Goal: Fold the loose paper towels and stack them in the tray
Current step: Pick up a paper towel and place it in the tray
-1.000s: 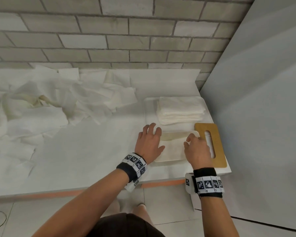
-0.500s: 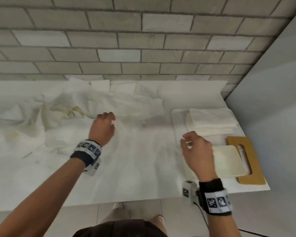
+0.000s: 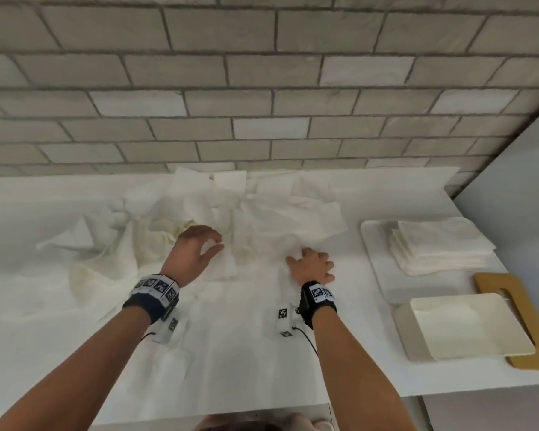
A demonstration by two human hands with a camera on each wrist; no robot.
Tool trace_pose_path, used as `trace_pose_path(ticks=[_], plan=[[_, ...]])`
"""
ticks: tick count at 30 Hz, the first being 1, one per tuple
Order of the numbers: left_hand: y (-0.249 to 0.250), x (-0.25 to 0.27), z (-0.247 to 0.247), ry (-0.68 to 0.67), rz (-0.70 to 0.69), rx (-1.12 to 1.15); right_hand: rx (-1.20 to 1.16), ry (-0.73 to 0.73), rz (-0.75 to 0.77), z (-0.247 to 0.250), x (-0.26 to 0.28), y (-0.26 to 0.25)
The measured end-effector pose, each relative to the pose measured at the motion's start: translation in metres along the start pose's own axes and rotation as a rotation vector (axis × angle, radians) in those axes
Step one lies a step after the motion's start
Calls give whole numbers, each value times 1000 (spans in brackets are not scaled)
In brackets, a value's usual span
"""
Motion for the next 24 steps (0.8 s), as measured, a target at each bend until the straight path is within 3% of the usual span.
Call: trace_pose_path(ticks=[3, 5, 9, 12, 14, 17, 20, 24], plan=[[8, 4, 35, 139, 36, 213, -312, 145, 287, 34, 19, -19], [13, 1, 50, 185, 58, 348, -308, 242, 497, 71, 57, -39], [30, -14, 57, 211, 81, 430, -54, 71, 831, 125, 145, -86], [47, -26, 41, 132, 77, 590, 131, -214, 891, 141, 200, -106], [72, -33, 28, 50, 26, 643, 167, -283, 920, 145, 216, -111], [121, -38, 13, -59, -86, 705, 204, -176, 953, 153, 212, -110], [160, -38, -4, -135, -162, 754, 186, -61, 880, 164, 189, -94], [197, -33, -13, -151, -208, 805, 70, 81, 812, 185, 178, -68]])
Point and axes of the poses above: each hand's wrist, its own x-axis away from the middle knuckle, its own z-axis out of the back of the hand, y = z × x, the point moved 8 cm from there along -x, towards the middle knuckle, and after that the axes turned 13 degrees about -y, right-handed, at the moved point
